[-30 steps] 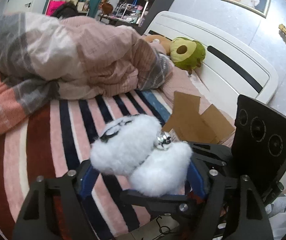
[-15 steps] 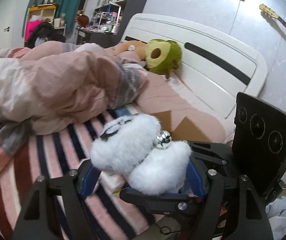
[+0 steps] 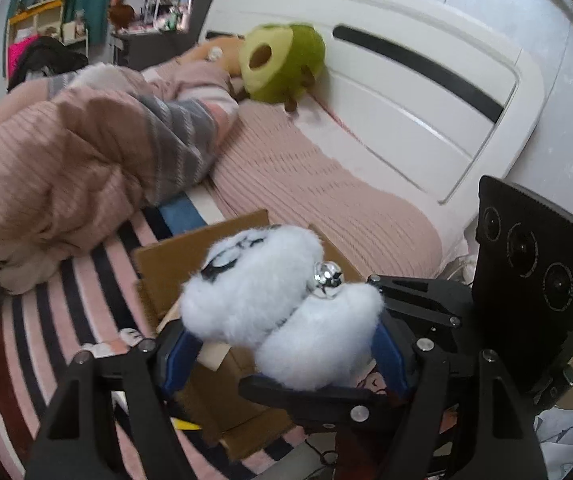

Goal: Organize objects
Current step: 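Carry the white plush toy into the box and open the right gripper, then move the right gripper back toward the yellow-tipped glue tube, then close the right gripper on the glue tube and lift it, then carry the glue tube over the box and open the right gripper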

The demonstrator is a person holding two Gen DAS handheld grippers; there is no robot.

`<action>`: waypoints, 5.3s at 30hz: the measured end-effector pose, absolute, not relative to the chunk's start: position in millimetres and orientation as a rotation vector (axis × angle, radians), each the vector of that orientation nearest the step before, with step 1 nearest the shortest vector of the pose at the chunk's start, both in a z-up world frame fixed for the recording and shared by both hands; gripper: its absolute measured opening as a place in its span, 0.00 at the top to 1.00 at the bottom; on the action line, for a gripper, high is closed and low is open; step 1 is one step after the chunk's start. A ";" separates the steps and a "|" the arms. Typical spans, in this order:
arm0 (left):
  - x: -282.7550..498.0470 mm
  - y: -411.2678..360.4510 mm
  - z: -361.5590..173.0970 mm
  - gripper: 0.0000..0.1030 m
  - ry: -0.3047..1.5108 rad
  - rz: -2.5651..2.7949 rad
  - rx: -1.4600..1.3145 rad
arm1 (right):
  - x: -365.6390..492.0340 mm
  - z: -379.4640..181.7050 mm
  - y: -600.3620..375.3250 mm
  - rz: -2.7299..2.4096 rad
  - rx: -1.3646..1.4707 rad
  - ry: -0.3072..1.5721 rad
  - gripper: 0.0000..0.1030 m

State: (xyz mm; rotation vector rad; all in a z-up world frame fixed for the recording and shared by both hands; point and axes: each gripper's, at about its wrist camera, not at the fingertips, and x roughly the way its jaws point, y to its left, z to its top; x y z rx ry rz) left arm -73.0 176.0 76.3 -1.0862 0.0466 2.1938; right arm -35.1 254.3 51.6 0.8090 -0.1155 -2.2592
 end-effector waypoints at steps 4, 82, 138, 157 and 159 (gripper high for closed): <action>-82.9 194.3 59.4 0.29 0.055 2.172 -1.143 | -47.0 37.1 265.2 -2.254 0.896 -0.094 0.62; -14.3 -99.5 -89.9 0.20 -0.357 2.371 -1.210 | -3.9 -124.3 69.5 -2.497 1.220 0.474 0.69; -17.9 -111.6 -107.9 0.20 -0.386 2.306 -1.302 | -22.6 -132.9 32.8 -2.192 1.216 0.351 0.89; -22.7 -70.1 -5.6 0.67 -0.236 2.317 -1.096 | -0.9 -11.4 37.6 -2.020 0.880 0.363 0.89; -25.5 -59.8 6.6 0.67 -0.209 2.316 -1.072 | -3.3 1.2 50.7 -2.040 0.869 0.351 0.89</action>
